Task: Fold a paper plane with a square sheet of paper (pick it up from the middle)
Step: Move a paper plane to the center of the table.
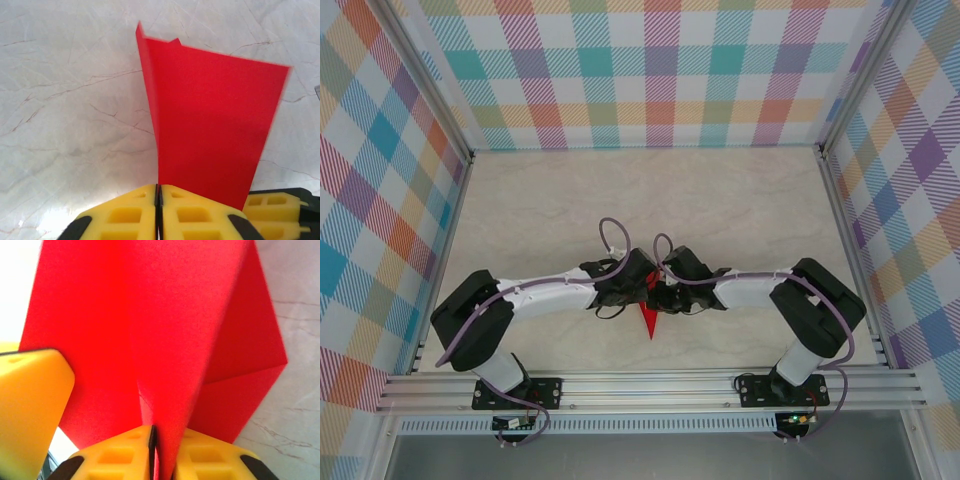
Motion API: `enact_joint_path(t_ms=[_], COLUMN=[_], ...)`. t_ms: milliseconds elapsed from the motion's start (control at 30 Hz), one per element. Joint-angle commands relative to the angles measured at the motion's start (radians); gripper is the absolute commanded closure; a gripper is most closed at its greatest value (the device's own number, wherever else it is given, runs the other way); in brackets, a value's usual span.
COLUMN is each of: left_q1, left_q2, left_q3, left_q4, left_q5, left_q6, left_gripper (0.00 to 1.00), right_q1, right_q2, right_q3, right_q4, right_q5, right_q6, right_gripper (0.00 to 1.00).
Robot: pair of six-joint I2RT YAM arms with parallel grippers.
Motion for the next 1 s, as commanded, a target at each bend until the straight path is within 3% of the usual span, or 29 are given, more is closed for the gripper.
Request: enact_joint_path(t_ms=[0, 233, 367, 667, 967], left_q1=[0.007, 0.009, 0.023, 0.086, 0.126], left_q2=[-0.08, -0.266, -0.353, -0.453, -0.498], left_q3=[-0.029, -0.106, -0.156, -0.248, -0.302], left_q4=[0.011, -0.032, -0.078, -0.079, -0.061], left_q5=[-0.024, -0.157, -0.236, -0.206, -0.166], left_q6=[-0.014, -0.026, -0.048, -0.043, -0.033], left_gripper=[0.84, 0.65, 0.62, 0.6, 0.6], right_q1=[0.006, 0.006, 0.006, 0.006, 0.006], right_q2=[-0.049, -0.083, 0.003, 0.271, 0.343], right_q3=[0.044, 0.214, 0.359, 0.626, 0.629], right_q4=[-0.096, -0.439, -0.615, -0.721, -0.686], right_q5=[0.045, 0.308, 0.467, 0.514, 0.492], right_q6=[-0.037, -0.126, -0.172, -0.205, -0.173], right_gripper=[0.88, 0.9, 0.89, 0.87, 0.82])
